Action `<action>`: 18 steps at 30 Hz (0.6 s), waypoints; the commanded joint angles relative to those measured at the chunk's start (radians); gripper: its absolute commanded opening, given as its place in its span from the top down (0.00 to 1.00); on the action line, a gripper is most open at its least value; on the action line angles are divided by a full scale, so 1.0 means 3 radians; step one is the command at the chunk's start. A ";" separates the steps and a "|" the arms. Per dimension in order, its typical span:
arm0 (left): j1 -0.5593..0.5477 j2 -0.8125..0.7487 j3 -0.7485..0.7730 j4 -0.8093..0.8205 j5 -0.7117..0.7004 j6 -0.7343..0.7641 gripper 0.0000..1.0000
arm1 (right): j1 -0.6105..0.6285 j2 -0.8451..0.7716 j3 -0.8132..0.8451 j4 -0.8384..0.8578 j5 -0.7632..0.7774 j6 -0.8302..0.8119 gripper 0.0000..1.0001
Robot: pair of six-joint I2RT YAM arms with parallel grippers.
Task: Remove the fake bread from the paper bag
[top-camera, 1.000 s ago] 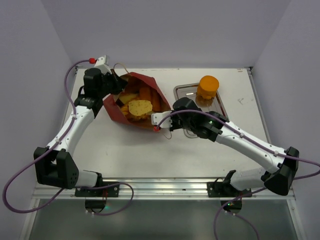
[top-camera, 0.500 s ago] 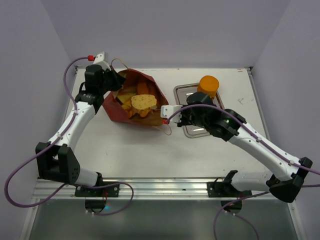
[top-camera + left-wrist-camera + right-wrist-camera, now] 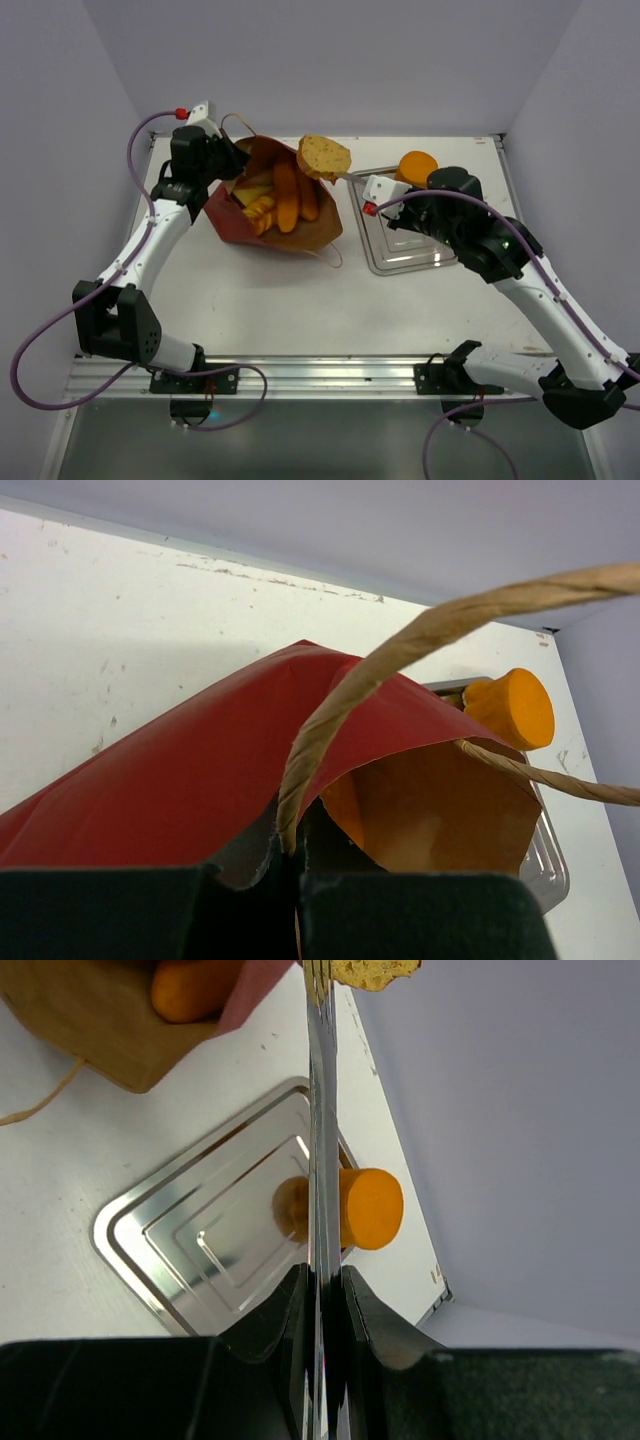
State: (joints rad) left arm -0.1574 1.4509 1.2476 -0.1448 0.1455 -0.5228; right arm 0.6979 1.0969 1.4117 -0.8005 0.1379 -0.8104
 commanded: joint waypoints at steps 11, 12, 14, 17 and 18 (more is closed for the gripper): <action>0.0023 -0.0285 0.0034 -0.0054 0.0046 0.0209 1.00 | -0.0822 0.0101 -0.0696 0.0556 0.0098 0.0053 1.00; 0.0023 -0.0301 0.0034 -0.0049 0.0057 0.0219 1.00 | -0.0874 0.0137 -0.0737 0.0592 0.0067 0.0038 1.00; 0.0023 -0.0357 0.0009 -0.0049 0.0097 0.0244 1.00 | -0.0956 0.0229 -0.0824 0.0710 0.0021 -0.0039 1.00; 0.0023 -0.0403 -0.0032 -0.0049 0.0123 0.0270 1.00 | -0.1058 0.0439 -0.0947 0.0853 0.0006 -0.0111 1.00; 0.0023 -0.0434 -0.0053 -0.0044 0.0133 0.0275 1.00 | -0.1079 0.0541 -0.0998 0.0944 0.0011 -0.0151 1.00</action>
State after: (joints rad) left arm -0.1574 1.3857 1.2404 -0.2108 0.1570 -0.4686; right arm 0.3923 1.2175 1.1339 -0.6487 0.1604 -0.8173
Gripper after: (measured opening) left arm 0.018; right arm 0.196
